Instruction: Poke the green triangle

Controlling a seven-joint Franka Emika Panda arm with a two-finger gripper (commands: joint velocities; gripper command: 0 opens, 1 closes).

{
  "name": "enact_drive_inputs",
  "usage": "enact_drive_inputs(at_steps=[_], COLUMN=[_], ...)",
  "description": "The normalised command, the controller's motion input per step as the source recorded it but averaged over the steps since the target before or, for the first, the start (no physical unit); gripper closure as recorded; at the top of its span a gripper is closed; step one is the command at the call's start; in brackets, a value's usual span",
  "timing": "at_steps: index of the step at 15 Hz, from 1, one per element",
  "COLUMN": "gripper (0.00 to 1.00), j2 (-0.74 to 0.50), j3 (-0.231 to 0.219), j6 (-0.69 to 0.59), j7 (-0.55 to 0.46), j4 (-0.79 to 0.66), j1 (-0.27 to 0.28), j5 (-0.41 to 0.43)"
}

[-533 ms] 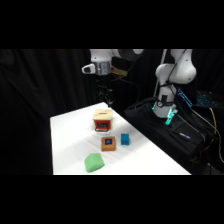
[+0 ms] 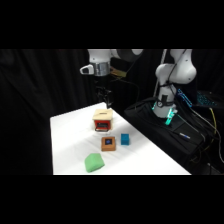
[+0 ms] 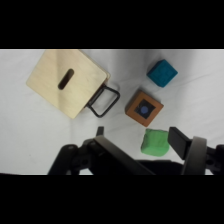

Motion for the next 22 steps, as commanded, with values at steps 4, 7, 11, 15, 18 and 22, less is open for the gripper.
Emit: enact_drive_inputs(at_steps=[4,7,11,15,18,22], gripper=[0.0,0.25,0.61,1.0,0.96,0.95], j2=[0.38,0.42,0.34,0.29,0.35,0.39], j3=[0.037,0.028,0.022,0.02,0.022,0.054], j6=[-0.13,-0.15,-0.09,-0.02,0.06,0.11], j7=[0.11,0.07,0.04,0.0,-0.04,-0.16], j4=[0.57,0.62,0.5,0.35,0.32,0.31], j1=[0.092,0.073,0.059,0.045,0.036,0.011], j5=[0.069,0.065,0.073,0.068,0.065,0.134])
